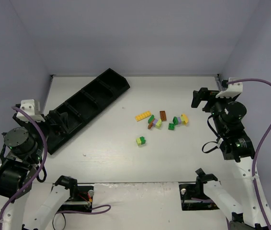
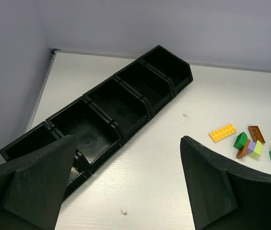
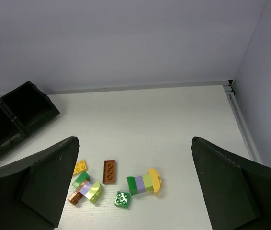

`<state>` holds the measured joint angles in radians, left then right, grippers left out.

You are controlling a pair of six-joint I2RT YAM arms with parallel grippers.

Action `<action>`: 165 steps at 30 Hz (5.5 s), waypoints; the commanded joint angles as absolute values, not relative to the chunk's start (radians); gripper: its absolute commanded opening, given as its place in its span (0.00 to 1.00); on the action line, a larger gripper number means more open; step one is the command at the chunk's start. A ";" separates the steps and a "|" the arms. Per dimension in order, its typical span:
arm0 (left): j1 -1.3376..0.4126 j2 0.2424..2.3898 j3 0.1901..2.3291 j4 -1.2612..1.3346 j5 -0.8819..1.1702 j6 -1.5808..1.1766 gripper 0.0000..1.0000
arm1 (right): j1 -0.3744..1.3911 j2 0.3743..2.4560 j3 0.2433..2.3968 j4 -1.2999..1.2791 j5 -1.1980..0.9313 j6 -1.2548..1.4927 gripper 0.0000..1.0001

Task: Sort the legos into containers by color

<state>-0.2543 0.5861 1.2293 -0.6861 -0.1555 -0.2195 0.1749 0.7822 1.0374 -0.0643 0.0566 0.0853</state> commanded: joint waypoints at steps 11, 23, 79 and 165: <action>-0.258 0.751 1.288 -0.653 0.099 -0.170 0.82 | 0.176 0.822 1.014 0.015 0.109 0.206 1.00; -0.383 1.185 1.322 -0.365 0.298 -0.189 0.82 | 0.175 0.838 0.960 0.005 -0.087 0.279 0.99; -0.568 1.703 1.434 -0.259 -0.247 -0.264 0.00 | 0.176 0.854 0.980 -0.225 -0.298 0.229 0.93; -0.264 1.089 1.216 -0.555 -0.037 -0.391 0.74 | 0.364 1.871 1.279 -0.160 0.080 0.379 0.55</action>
